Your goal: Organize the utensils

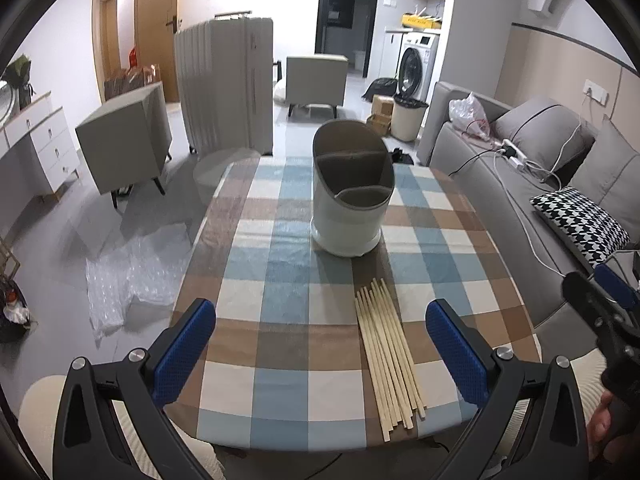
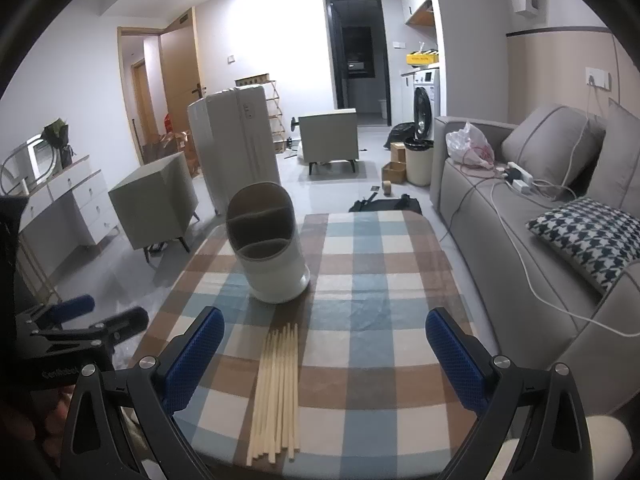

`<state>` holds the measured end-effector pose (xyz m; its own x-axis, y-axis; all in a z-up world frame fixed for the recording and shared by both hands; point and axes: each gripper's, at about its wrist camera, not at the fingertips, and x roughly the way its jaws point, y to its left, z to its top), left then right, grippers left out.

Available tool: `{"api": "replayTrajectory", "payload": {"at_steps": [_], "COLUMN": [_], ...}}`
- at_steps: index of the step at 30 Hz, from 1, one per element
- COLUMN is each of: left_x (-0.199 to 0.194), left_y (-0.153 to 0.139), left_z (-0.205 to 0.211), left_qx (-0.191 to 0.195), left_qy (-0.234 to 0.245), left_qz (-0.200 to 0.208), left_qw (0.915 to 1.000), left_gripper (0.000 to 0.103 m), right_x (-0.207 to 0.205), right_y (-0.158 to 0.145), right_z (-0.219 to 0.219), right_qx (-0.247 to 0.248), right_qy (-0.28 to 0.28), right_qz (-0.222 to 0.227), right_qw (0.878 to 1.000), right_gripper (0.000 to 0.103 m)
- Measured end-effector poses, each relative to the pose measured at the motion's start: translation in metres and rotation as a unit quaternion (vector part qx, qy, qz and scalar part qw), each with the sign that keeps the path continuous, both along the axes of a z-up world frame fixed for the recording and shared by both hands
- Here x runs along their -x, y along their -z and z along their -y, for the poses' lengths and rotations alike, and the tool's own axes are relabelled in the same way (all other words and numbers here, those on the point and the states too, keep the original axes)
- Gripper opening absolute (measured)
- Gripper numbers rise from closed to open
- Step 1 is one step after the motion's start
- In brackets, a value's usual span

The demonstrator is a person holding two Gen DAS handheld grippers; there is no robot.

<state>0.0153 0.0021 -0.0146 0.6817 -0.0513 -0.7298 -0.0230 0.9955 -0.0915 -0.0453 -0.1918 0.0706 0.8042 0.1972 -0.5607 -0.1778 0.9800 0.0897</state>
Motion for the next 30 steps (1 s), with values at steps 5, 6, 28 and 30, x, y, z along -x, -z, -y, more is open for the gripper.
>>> {"api": "replayTrajectory", "payload": {"at_steps": [5, 6, 28, 30], "left_x": [-0.019, -0.026, -0.078, -0.076], "left_y": [0.023, 0.032, 0.132, 0.132], "left_z": [-0.006, -0.007, 0.024, 0.023], "left_qx": [0.018, 0.017, -0.006, -0.006], "left_qy": [-0.014, -0.017, 0.018, 0.018], "left_qz": [-0.050, -0.069, -0.281, -0.284], "left_qw": [0.9985, 0.9973, 0.9595, 0.9586], "left_gripper": [0.102, 0.102, 0.093, 0.092], "right_x": [-0.011, -0.015, -0.103, -0.106], "right_y": [0.006, 0.007, 0.061, 0.063], "right_z": [0.002, 0.001, 0.012, 0.015], "right_qx": [0.004, 0.007, 0.000, -0.006], "right_qy": [0.007, 0.006, 0.021, 0.022], "right_qz": [-0.005, -0.005, -0.099, -0.104], "right_qw": [1.000, 1.000, 0.995, 0.994], "right_gripper": [0.101, 0.101, 0.101, 0.101]}}
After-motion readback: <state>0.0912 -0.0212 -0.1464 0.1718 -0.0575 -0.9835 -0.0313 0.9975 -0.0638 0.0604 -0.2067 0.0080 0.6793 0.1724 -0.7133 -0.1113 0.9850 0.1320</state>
